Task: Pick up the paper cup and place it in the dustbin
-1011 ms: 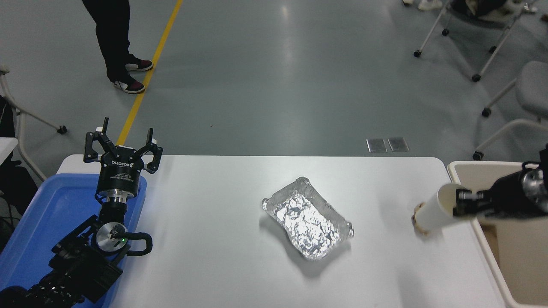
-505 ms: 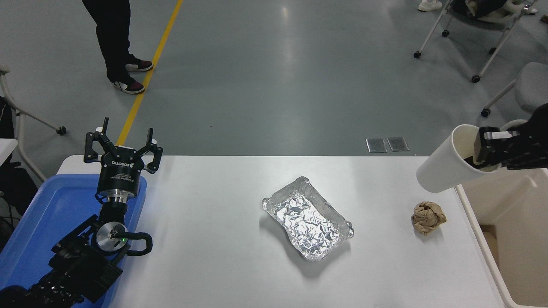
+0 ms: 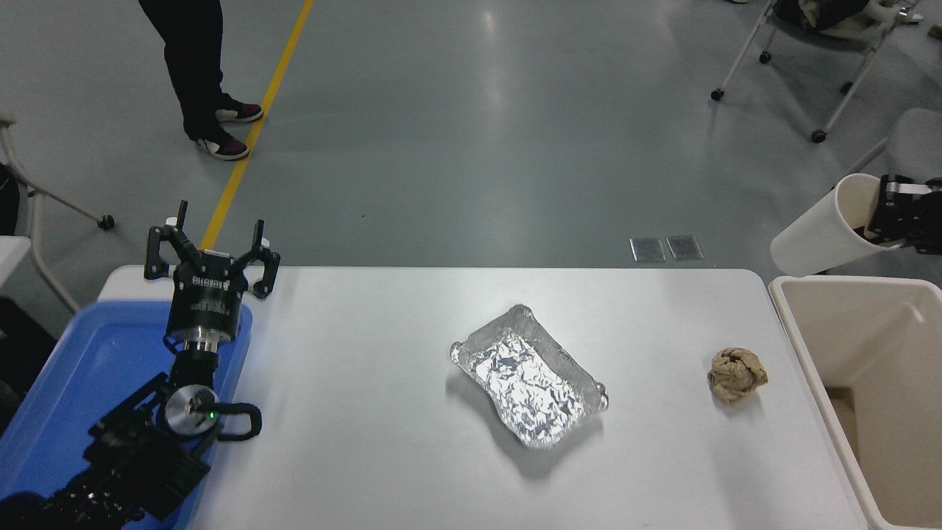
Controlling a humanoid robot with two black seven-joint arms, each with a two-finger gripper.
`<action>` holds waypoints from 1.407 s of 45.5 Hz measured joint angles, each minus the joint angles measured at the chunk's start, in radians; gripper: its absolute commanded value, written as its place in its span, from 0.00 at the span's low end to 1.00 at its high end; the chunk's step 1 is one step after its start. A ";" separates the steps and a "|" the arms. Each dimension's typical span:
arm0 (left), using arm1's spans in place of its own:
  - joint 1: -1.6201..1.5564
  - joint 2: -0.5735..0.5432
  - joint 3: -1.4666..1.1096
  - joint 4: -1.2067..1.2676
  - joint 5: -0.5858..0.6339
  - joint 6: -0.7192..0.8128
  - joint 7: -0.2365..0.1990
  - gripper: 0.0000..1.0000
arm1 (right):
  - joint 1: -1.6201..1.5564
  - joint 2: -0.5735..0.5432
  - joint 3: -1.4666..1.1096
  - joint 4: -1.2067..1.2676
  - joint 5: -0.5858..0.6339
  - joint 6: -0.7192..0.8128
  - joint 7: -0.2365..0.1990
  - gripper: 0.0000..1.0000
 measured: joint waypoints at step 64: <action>0.000 0.000 0.000 0.000 0.001 0.000 0.000 0.99 | -1.422 0.425 0.612 -1.127 0.380 -0.505 -0.110 1.00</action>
